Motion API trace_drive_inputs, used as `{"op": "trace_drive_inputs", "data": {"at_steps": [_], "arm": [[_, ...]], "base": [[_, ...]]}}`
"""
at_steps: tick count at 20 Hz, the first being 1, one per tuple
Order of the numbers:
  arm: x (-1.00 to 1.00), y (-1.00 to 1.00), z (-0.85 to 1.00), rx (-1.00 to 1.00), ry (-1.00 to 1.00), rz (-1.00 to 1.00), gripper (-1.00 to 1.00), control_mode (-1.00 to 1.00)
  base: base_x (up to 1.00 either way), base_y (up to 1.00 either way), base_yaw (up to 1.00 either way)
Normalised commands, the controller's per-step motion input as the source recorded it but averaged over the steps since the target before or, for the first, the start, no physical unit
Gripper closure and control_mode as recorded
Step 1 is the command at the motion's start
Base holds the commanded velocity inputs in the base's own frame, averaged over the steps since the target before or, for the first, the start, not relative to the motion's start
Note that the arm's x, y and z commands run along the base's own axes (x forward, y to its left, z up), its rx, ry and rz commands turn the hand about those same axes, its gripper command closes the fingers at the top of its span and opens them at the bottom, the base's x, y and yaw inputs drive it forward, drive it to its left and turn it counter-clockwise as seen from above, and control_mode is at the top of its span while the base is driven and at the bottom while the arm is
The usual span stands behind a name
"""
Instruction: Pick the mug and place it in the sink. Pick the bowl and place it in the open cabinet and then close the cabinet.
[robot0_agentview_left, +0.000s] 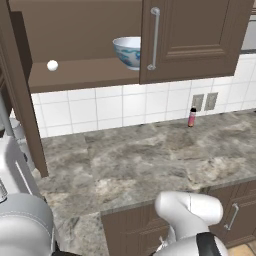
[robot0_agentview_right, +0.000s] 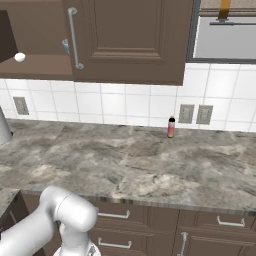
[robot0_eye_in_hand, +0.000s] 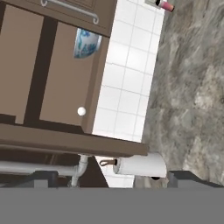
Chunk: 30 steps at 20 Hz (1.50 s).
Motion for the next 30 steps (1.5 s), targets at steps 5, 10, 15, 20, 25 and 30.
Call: {"op": "trace_drive_inputs", "data": {"at_steps": [5,10,15,20,25,30], "arm": [[0.18,0.16,-0.05,0.00,0.00,-0.10,-1.00,-1.00],[0.27,0.18,-0.14,0.00,0.00,-0.07,-1.00,-1.00],[0.31,0.22,-0.19,0.01,0.01,-0.05,-1.00,-1.00],[0.34,0.02,-0.06,0.02,0.02,-0.03,-1.00,-1.00],[0.33,0.00,-0.01,0.02,0.01,-0.01,-1.00,-1.00],[0.26,0.00,-0.08,0.02,0.00,0.00,-1.00,-1.00]], "base": [[0.00,0.00,0.00],[0.00,0.00,0.00],[0.00,0.00,0.00],[0.00,0.00,0.00],[0.00,0.00,0.00],[0.00,0.00,0.00]]}}
